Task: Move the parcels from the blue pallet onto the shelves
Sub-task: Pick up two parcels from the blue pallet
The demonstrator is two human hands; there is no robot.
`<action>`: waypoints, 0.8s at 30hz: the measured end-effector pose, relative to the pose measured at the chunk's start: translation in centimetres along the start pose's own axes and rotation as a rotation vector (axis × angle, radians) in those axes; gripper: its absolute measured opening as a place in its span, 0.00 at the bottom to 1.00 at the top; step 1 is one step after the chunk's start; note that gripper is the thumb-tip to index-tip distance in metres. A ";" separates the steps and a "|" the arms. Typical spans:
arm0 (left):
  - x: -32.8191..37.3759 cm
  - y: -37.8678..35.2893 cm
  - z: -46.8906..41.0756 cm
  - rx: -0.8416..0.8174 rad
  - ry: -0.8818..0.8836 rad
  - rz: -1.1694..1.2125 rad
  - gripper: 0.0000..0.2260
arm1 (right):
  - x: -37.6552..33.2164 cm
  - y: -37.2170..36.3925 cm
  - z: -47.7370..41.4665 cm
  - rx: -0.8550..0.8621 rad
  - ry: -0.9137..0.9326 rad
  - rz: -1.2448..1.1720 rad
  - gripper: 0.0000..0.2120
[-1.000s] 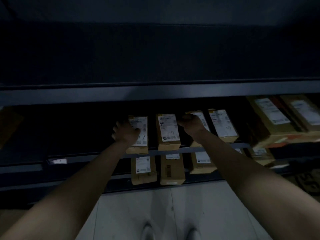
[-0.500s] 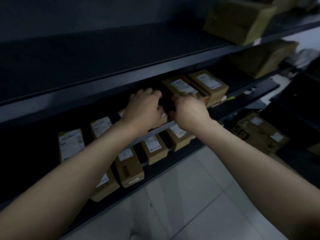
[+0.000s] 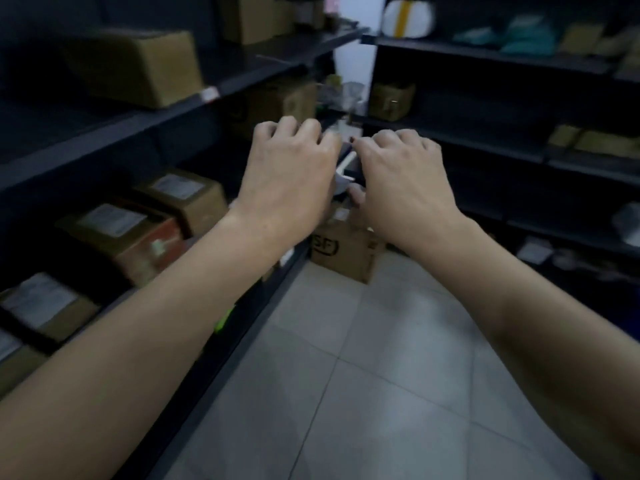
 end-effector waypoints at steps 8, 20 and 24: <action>21.8 -3.1 -9.0 0.076 -0.306 0.317 0.13 | 22.1 2.6 9.3 -0.097 -0.401 0.217 0.21; 54.0 -6.8 -14.3 -0.001 -0.734 0.821 0.14 | 47.1 6.2 26.2 -0.245 -0.997 0.512 0.21; 61.6 -9.0 -17.9 -0.013 -0.789 0.926 0.14 | 54.9 5.7 28.0 -0.280 -1.081 0.560 0.19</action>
Point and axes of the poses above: each hand's wrist, its own z-axis away from the middle knuckle, its own y-axis out of the back of the hand, x = y × z, the point moved 8 cm from there along -z, towards the middle knuckle, and after that the axes turned 12 degrees about x, right-handed, at the moved point
